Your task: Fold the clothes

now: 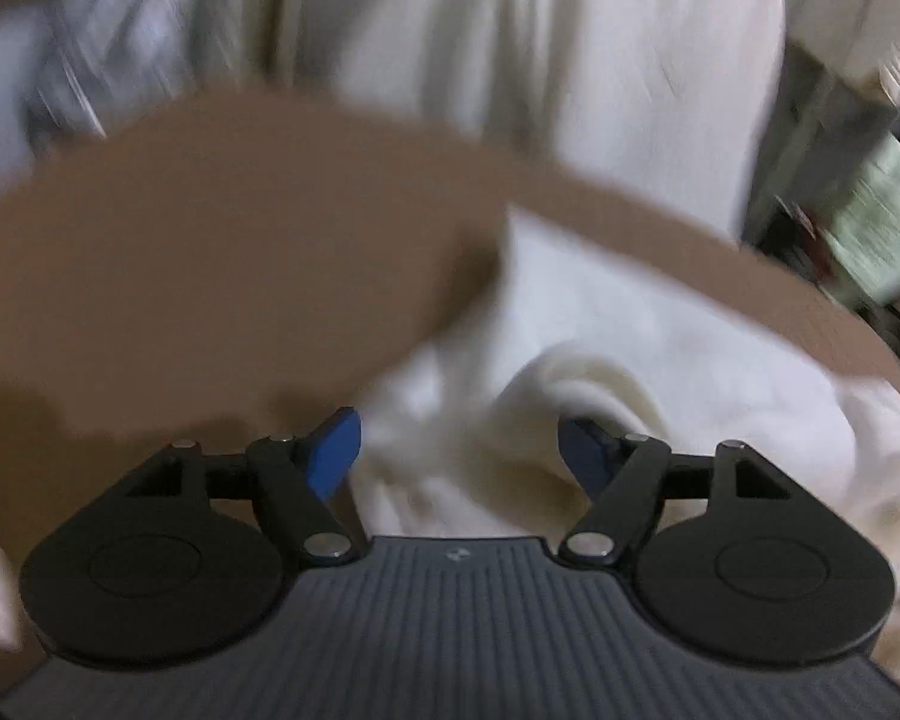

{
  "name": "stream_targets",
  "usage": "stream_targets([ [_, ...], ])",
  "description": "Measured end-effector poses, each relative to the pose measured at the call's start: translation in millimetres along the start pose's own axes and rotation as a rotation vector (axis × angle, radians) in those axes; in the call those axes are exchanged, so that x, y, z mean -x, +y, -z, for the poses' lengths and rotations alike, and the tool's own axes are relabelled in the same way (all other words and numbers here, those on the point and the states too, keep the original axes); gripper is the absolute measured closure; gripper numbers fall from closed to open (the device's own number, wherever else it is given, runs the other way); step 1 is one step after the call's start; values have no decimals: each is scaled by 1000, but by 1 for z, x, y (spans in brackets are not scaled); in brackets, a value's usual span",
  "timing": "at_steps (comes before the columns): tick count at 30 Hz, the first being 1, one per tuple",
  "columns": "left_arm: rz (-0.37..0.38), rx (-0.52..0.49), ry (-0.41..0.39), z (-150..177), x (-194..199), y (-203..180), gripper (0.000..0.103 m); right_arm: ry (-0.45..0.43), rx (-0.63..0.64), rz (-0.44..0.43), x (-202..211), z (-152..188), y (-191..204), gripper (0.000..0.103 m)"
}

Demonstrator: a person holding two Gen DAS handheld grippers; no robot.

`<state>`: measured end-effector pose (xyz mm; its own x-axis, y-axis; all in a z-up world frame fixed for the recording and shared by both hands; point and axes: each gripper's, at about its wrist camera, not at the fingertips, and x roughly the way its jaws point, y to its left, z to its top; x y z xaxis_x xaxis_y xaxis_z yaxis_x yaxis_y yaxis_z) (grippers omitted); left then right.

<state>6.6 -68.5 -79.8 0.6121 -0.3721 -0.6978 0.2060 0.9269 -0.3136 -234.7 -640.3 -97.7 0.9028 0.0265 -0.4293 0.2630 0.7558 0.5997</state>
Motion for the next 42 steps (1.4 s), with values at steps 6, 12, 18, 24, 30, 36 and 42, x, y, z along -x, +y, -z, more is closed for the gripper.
stream_targets([
  [6, 30, 117, -27, 0, 9, 16, 31, 154, 133, 57, -3, 17, 0, 83],
  [12, 77, 198, -57, -11, 9, 33, 31, 161, 66, 38, -8, 6, 6, 57],
  [18, 94, 248, -7, -10, -2, 41, 31, 189, -124, -9, -10, 18, -5, 41],
  [24, 104, 246, 11, -19, 9, 52, 31, 338, -63, 11, -20, 5, 16, 38],
  [30, 57, 63, 177, -7, -14, 22, 31, 382, -220, 36, -26, 7, 3, 37],
  [36, 61, -127, 198, 2, -11, -8, 31, 369, -323, 27, -35, 16, -10, 37],
  [42, 219, 33, 348, 19, -34, 3, 32, 376, -324, 51, -43, 18, -8, 37],
])
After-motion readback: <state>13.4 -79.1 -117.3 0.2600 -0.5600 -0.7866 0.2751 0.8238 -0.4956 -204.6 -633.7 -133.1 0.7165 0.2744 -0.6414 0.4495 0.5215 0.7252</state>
